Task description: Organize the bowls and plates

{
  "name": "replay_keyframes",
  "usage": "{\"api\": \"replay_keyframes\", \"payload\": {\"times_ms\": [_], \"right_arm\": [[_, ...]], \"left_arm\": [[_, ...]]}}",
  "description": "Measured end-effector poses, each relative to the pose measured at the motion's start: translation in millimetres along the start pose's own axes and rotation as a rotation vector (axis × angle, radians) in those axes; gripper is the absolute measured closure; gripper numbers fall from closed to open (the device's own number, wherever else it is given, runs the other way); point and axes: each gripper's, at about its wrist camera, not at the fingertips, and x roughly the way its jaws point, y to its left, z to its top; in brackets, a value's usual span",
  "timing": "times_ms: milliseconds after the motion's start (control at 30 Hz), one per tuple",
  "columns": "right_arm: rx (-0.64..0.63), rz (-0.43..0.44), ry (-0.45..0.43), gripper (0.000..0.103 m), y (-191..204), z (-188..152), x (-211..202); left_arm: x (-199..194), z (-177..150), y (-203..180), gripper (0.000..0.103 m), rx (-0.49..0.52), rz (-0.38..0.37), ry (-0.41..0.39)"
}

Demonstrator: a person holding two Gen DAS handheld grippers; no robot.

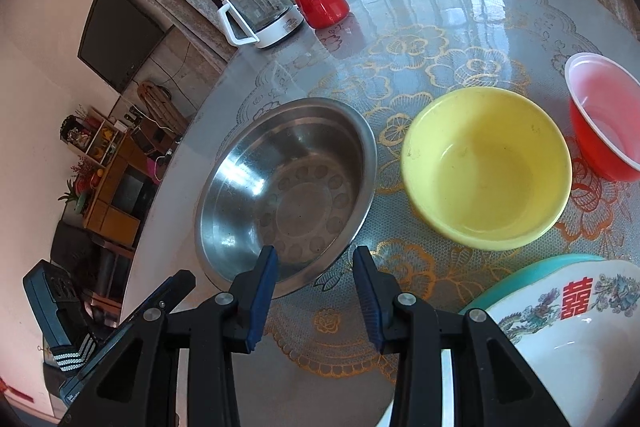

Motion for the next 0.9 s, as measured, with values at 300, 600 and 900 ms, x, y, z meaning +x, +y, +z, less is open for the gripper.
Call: {"api": "replay_keyframes", "payload": {"times_ms": [300,600,900], "right_arm": [[0.017,0.008,-0.005,0.064,-2,2,1],[0.026,-0.008,0.030,0.065,0,5,26],[-0.062,-0.066,0.026,0.075,14,-9,30]], "left_arm": [[15,24,-16,0.042,0.041,0.004,-0.014],[49,28,-27,0.082,0.077,0.030,0.045],[30,11,-30,0.083,0.123,0.049,0.021]]}}
